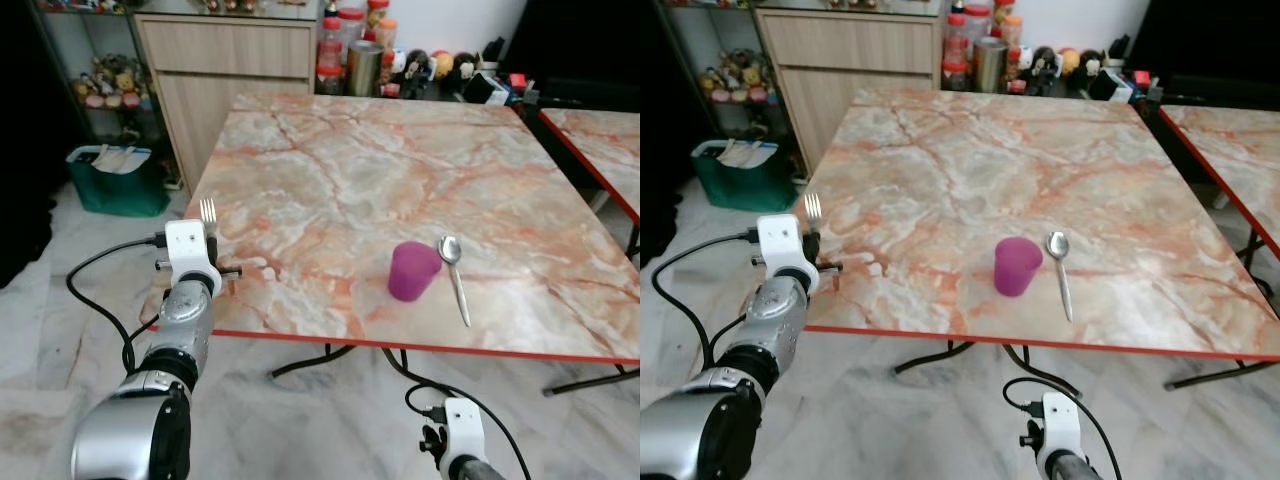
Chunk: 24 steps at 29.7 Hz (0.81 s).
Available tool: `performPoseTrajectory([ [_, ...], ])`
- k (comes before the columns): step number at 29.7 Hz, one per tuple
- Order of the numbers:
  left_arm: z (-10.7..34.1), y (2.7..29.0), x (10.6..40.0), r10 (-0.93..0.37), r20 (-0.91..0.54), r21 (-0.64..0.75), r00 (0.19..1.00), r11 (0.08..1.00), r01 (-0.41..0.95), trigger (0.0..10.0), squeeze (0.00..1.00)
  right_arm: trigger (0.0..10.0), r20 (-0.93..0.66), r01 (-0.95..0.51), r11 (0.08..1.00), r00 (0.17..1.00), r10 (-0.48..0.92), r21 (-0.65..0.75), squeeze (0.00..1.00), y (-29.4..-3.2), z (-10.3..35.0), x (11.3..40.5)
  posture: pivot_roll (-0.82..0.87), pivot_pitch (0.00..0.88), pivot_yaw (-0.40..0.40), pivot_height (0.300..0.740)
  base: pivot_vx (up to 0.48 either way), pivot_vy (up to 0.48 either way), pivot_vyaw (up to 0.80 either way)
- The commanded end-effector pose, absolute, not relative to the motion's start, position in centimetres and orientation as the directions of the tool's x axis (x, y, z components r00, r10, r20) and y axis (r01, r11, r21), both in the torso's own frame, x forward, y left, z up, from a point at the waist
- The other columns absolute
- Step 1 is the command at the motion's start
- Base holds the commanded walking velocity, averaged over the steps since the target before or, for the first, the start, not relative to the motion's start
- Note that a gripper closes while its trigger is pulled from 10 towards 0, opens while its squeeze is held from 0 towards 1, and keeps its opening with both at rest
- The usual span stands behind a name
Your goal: Setting the table
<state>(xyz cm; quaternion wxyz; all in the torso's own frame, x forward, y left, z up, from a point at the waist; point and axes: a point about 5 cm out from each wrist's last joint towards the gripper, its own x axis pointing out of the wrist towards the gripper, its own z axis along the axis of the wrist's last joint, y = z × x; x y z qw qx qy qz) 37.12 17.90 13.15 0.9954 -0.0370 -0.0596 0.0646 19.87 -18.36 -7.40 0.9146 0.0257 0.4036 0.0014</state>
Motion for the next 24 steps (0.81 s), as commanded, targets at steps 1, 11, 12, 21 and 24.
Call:
performPoseTrajectory([
  [1,12.7,17.3,36.5,0.132,0.145,-0.085,0.981,0.989,-0.121,10.0,0.0,10.0,-0.736,0.038,0.998,0.676,0.014,0.054,0.0,-18.5,-7.3,20.0,-0.05,0.0,-0.032,0.74,0.0,0.0,0.0],
  [11,12.4,15.4,35.2,0.104,0.221,-0.064,0.97,0.994,-0.092,10.0,0.0,10.0,-0.738,0.033,0.997,0.674,0.025,0.064,0.0,-17.8,-7.3,20.2,-0.01,0.0,-0.051,0.74,0.0,0.0,0.0],
  [12,12.5,15.3,35.3,0.107,0.222,-0.064,0.969,0.993,-0.095,10.0,0.0,10.0,-0.738,0.033,0.997,0.674,0.026,0.065,0.0,-17.8,-7.3,20.3,-0.01,0.0,-0.052,0.74,0.0,0.0,0.0],
  [21,13.4,15.8,35.5,0.144,0.257,-0.065,0.956,0.989,-0.132,10.0,0.0,10.0,-0.736,0.024,0.997,0.676,0.035,0.069,0.0,-17.4,-7.1,20.7,-0.01,0.0,-0.06,0.74,0.0,-0.19,0.0],
  [24,13.8,16.2,35.6,0.164,0.27,-0.07,0.949,0.986,-0.151,10.0,0.0,10.0,-0.735,0.021,0.997,0.677,0.037,0.07,0.0,-17.4,-7.1,20.8,-0.01,0.0,-0.063,0.74,0.0,-0.365,0.0],
])
